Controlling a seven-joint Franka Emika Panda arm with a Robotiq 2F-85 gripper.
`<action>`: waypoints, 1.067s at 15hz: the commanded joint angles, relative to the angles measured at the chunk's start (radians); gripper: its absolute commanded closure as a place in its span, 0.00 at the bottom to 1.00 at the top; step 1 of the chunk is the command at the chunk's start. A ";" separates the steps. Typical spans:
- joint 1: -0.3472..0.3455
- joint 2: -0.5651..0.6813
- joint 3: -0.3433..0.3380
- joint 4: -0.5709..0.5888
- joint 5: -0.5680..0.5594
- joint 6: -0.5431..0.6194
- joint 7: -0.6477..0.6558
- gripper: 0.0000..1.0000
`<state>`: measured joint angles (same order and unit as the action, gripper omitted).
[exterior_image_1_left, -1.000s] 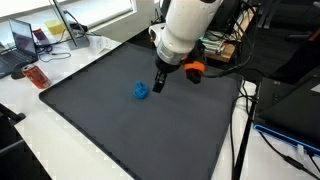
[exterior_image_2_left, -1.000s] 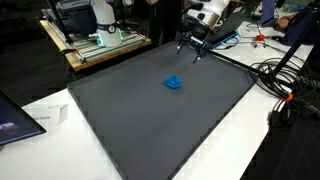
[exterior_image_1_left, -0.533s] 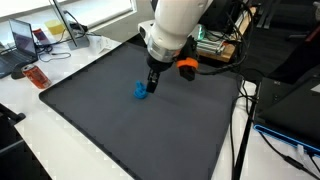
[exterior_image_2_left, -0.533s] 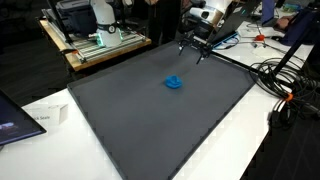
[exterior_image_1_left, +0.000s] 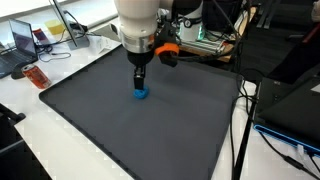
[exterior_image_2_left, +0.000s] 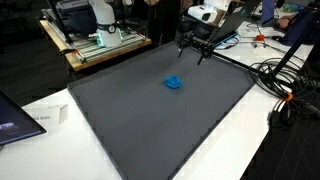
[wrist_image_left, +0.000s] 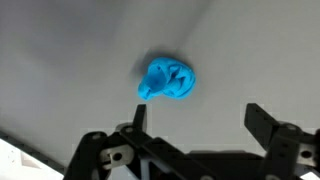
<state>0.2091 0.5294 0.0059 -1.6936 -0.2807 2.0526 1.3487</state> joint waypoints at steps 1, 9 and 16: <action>-0.042 0.005 0.012 0.042 0.105 -0.043 -0.140 0.00; -0.091 0.040 -0.009 0.133 0.229 -0.148 -0.315 0.00; -0.136 0.084 -0.032 0.210 0.263 -0.172 -0.419 0.00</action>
<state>0.0961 0.5758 -0.0206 -1.5468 -0.0645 1.9104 0.9966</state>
